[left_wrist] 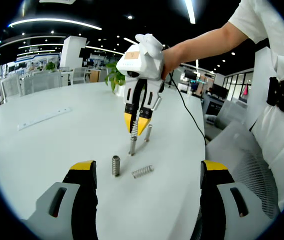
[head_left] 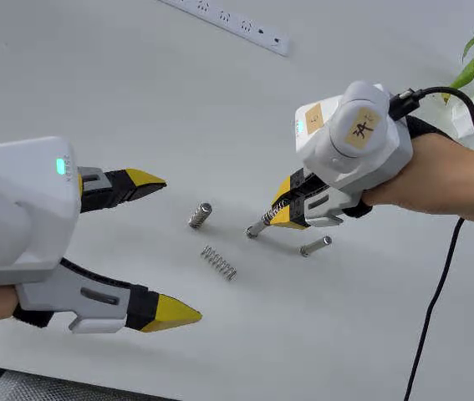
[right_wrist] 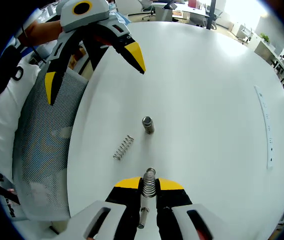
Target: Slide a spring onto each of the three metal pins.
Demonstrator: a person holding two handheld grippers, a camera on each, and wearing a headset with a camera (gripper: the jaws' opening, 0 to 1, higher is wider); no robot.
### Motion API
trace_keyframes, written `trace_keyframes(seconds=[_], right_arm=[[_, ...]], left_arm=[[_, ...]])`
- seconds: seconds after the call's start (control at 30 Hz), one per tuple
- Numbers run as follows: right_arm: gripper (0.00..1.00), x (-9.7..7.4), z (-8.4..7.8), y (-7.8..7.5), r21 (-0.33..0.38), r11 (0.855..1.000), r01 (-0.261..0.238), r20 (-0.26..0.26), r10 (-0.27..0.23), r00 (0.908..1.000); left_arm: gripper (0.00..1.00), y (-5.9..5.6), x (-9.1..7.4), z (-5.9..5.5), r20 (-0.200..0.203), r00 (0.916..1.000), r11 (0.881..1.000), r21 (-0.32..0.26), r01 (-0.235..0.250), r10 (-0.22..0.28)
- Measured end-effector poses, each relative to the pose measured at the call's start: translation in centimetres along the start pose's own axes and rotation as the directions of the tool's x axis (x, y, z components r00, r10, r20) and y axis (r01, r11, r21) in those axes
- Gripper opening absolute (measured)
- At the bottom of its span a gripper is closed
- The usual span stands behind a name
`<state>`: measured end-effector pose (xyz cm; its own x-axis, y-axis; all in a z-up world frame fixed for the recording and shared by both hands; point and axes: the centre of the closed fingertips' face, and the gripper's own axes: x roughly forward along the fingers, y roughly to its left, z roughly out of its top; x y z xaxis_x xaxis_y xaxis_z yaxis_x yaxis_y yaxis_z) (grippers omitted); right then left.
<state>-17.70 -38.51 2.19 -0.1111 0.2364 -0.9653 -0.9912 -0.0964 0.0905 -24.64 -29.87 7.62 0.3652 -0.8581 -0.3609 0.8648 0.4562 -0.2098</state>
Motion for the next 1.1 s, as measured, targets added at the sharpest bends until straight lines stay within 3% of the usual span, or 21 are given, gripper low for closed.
trace_keyframes(seconds=[1.1], right_arm=[[0.08, 2.4, -0.2, 0.4, -0.01, 1.0, 0.01, -0.002, -0.01, 0.9999]], left_arm=[[0.83, -0.2, 0.1, -0.5, -0.003, 1.0, 1.0, -0.014, 0.004, -0.004]])
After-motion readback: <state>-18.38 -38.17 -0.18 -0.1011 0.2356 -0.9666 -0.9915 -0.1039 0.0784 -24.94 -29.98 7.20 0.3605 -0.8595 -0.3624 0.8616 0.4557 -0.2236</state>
